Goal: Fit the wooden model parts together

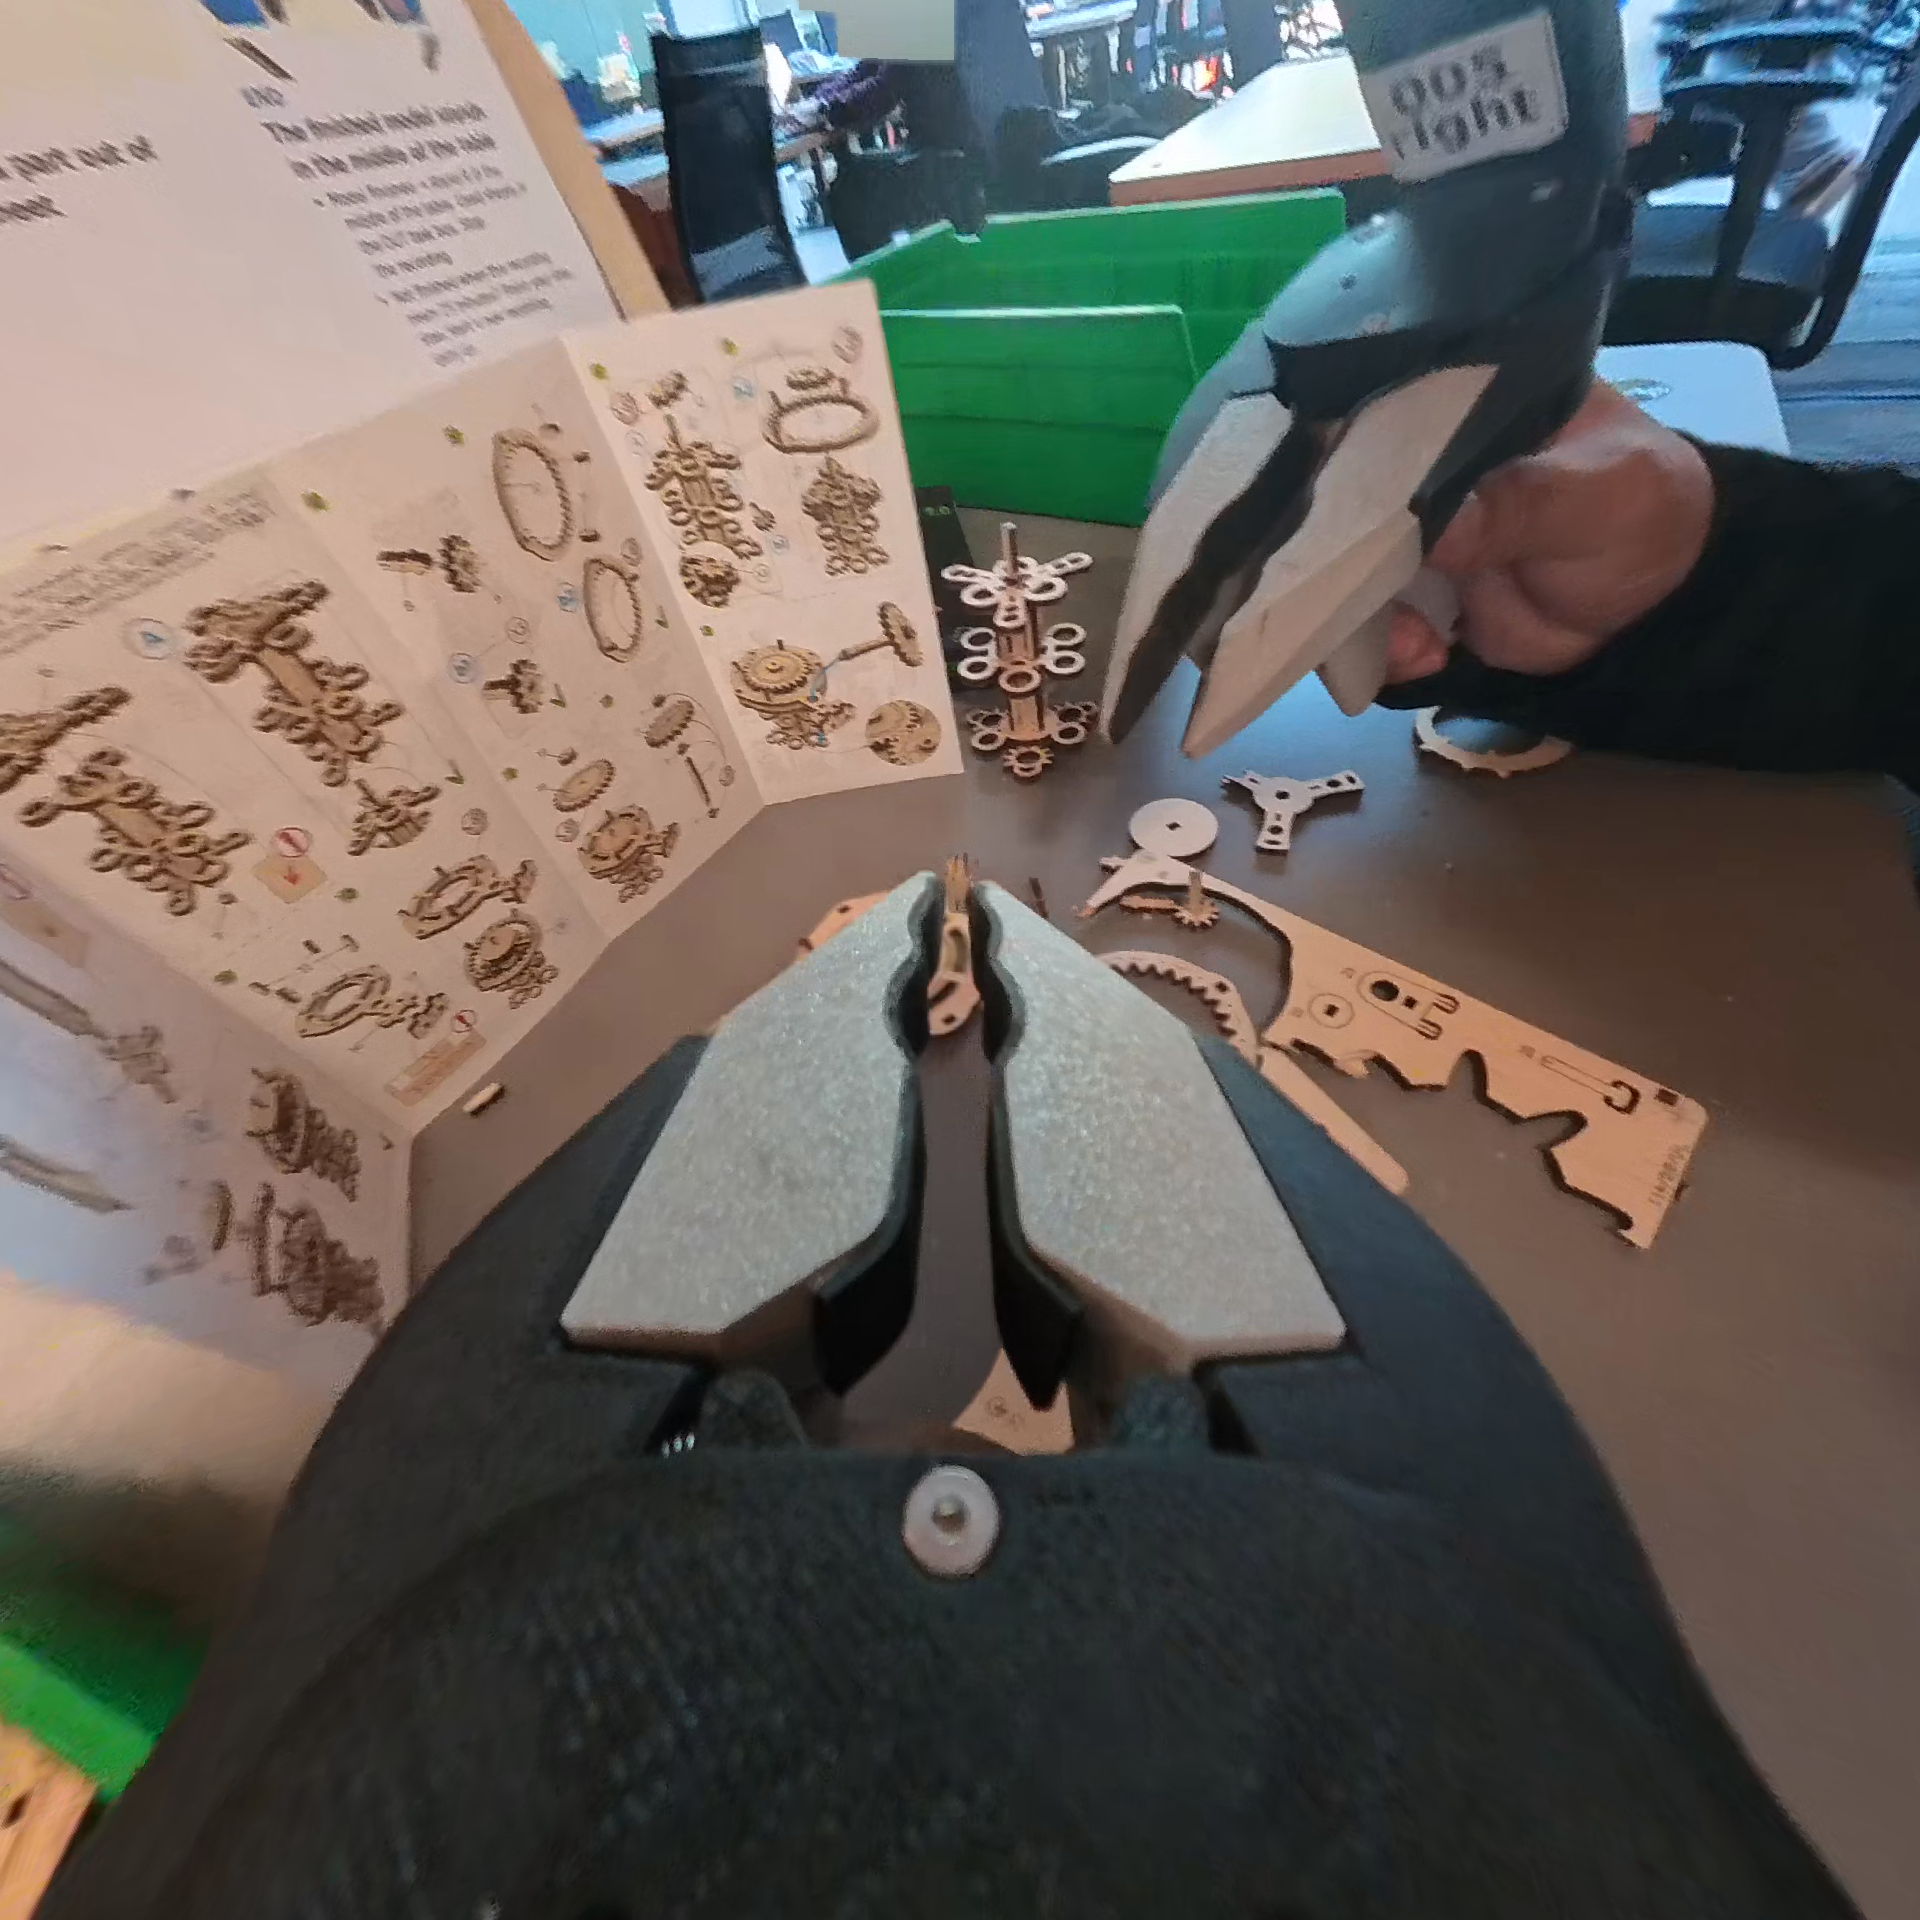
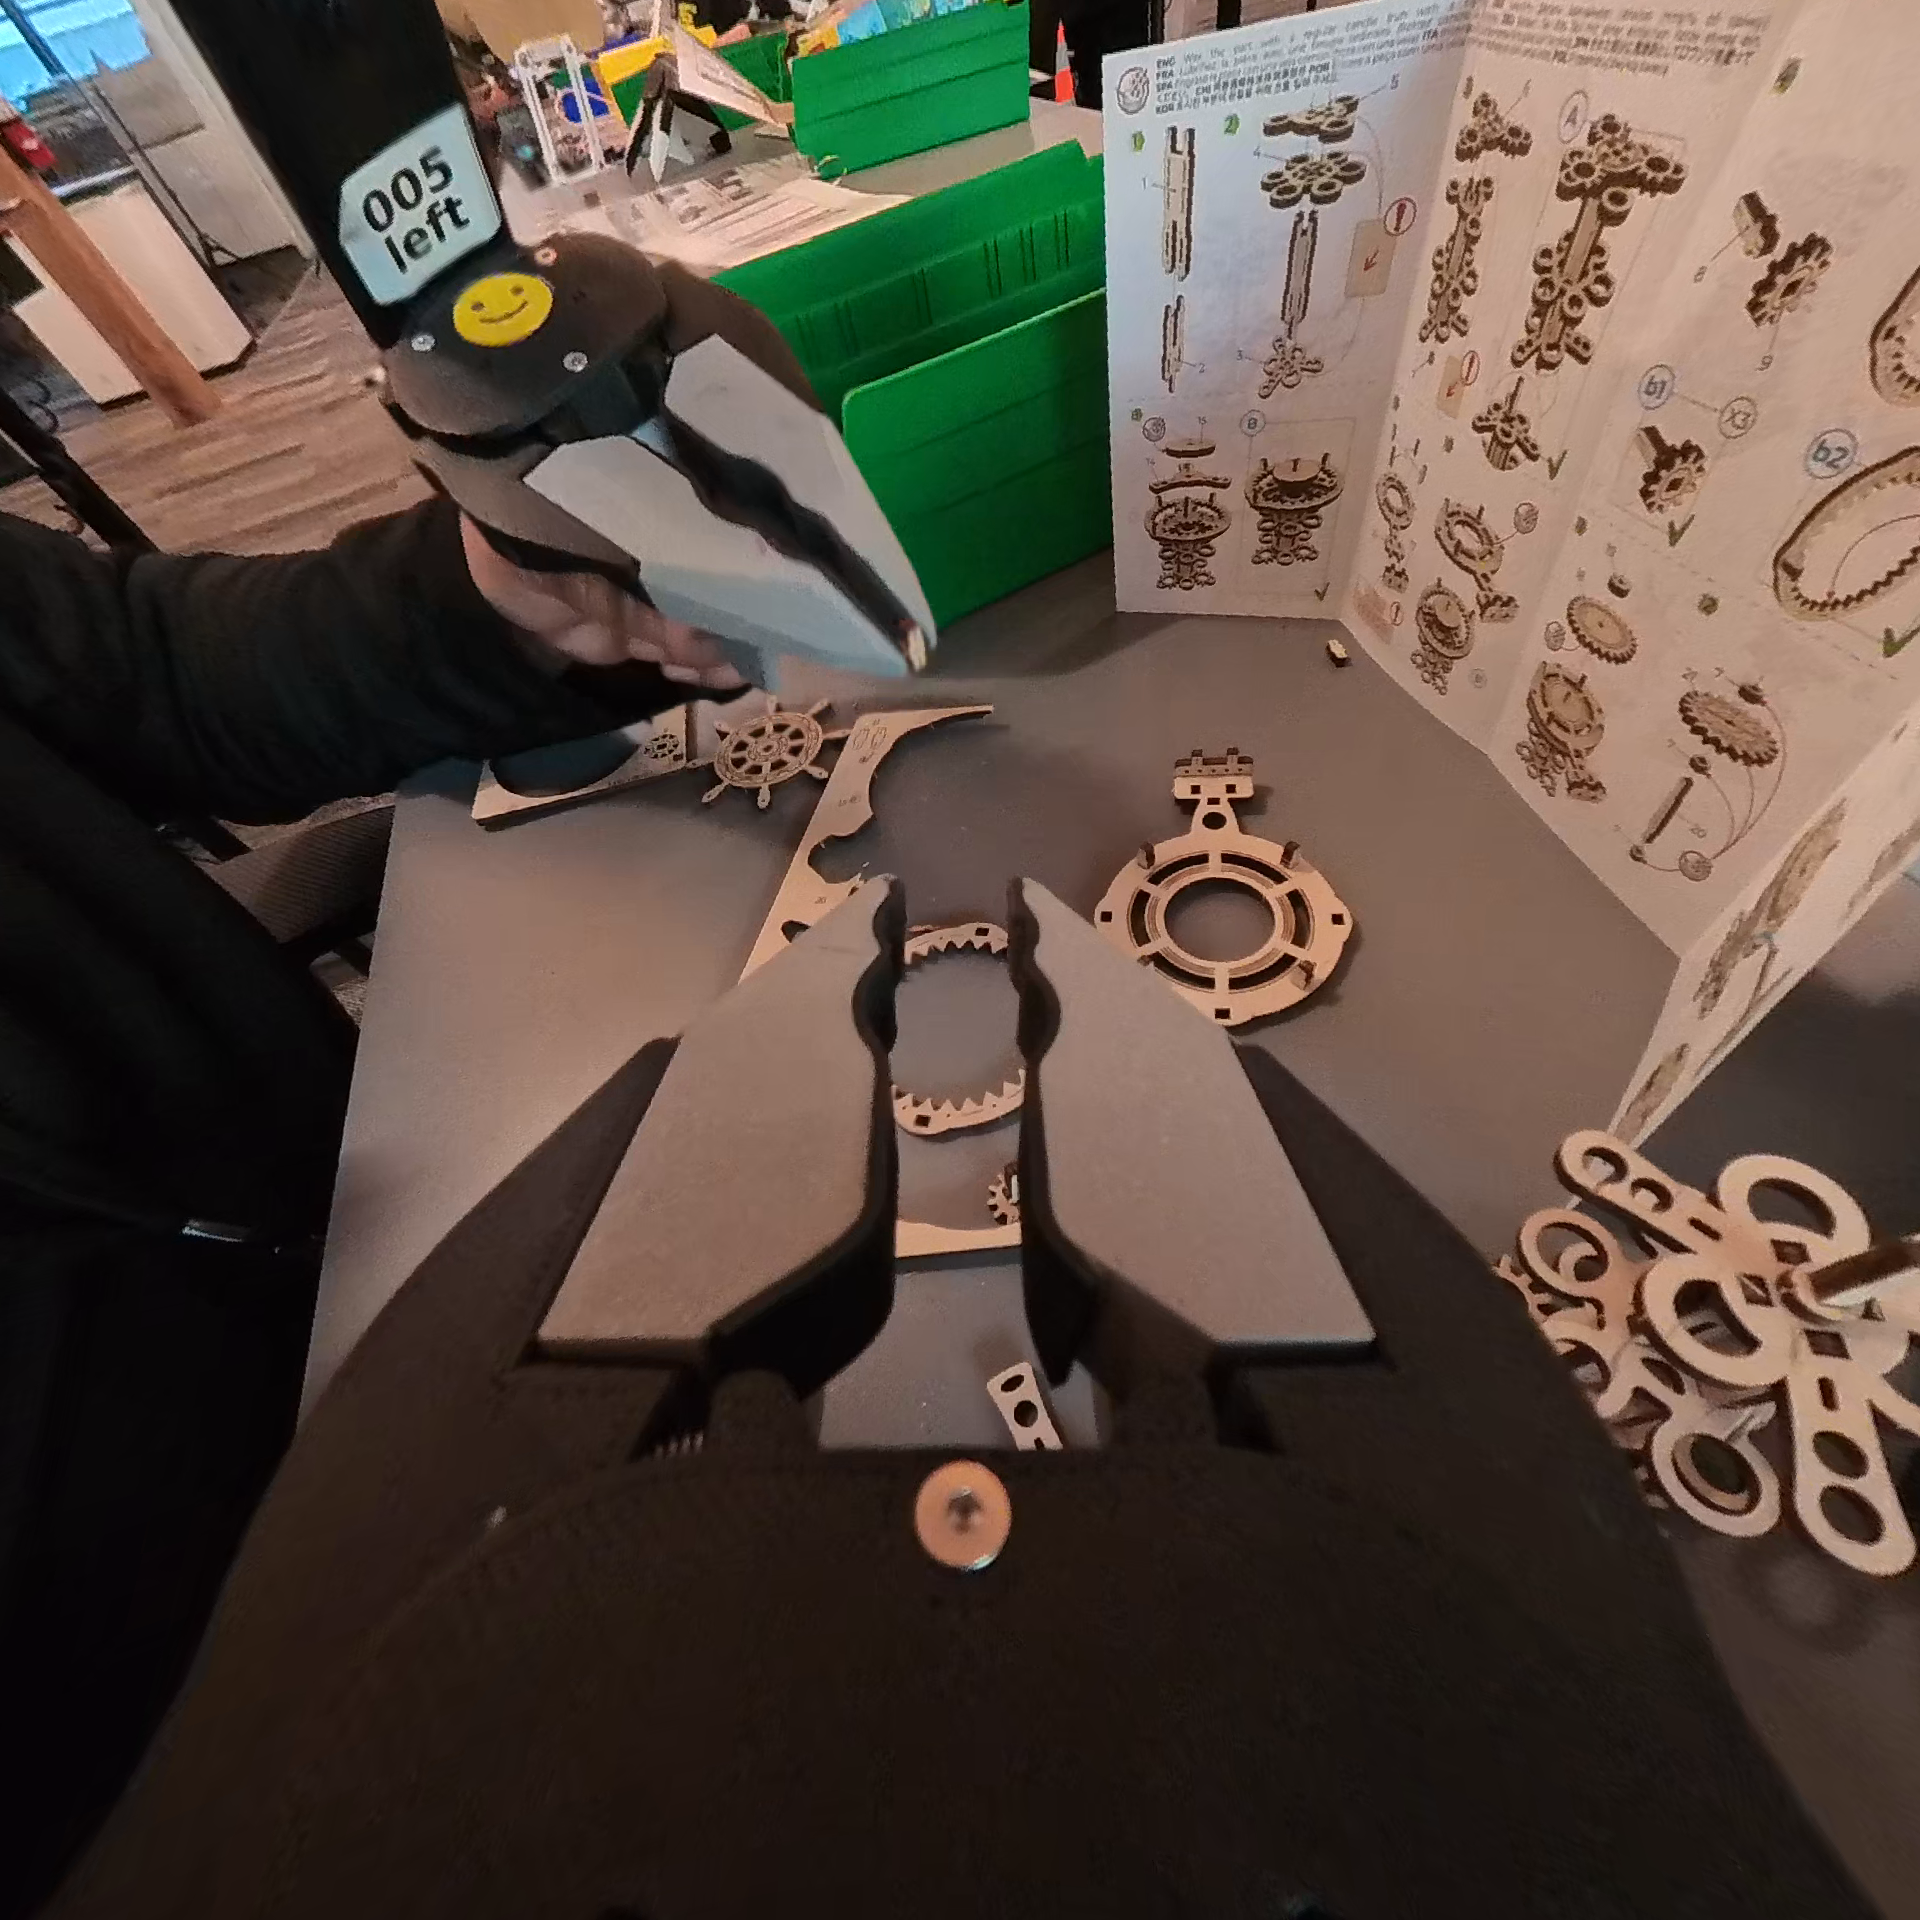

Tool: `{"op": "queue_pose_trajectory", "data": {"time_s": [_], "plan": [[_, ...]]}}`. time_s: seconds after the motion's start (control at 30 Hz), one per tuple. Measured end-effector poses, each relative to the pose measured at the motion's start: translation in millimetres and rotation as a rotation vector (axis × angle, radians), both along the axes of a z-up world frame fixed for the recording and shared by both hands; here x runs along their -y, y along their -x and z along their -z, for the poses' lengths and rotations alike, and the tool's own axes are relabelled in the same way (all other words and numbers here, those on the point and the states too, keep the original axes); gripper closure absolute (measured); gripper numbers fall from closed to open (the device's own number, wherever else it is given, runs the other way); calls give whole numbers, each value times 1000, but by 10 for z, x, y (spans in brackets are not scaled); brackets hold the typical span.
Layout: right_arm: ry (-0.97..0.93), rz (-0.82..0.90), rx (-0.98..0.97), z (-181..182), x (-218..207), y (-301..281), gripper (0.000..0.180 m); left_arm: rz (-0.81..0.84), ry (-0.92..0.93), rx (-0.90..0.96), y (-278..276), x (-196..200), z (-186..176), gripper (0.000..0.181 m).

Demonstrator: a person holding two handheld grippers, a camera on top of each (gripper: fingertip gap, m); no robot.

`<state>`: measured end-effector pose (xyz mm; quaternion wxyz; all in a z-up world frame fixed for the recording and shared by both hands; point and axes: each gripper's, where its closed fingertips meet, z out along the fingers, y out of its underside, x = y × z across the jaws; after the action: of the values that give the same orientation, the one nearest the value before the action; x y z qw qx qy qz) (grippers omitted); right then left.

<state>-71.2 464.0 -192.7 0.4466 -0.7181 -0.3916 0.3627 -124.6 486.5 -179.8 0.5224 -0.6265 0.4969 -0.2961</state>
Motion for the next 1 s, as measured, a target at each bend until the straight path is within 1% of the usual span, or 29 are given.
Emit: {"op": "queue_pose_trajectory", "data": {"time_s": [0.2,0.33,0.43,0.5,0.6,0.67,0.9,1.0], "plan": [[-3,77,-30,-50,-110,-119,165,-53,10,97,180,-136,-232,181],[1,116,-73,-112,-162,-200,165,-69,-10,85,222,-170,-245,180],[-15,147,-81,-144,-197,-250,167,-112,-52,102,329,-237,-364,180],[-26,163,-87,-168,-211,-276,168,-141,-63,174,439,-280,-531,181],[-41,188,-94,-193,-239,-315,173,-128,-8,274,500,-271,-661,181],[-46,197,-97,-200,-248,-333,180,-120,9,271,488,-268,-635,180],[-53,213,-120,-241,-261,-379,180,-99,14,246,438,-228,-588,181],[-49,206,-141,-265,-250,-386,177,-49,63,227,363,-165,-509,181]]}}
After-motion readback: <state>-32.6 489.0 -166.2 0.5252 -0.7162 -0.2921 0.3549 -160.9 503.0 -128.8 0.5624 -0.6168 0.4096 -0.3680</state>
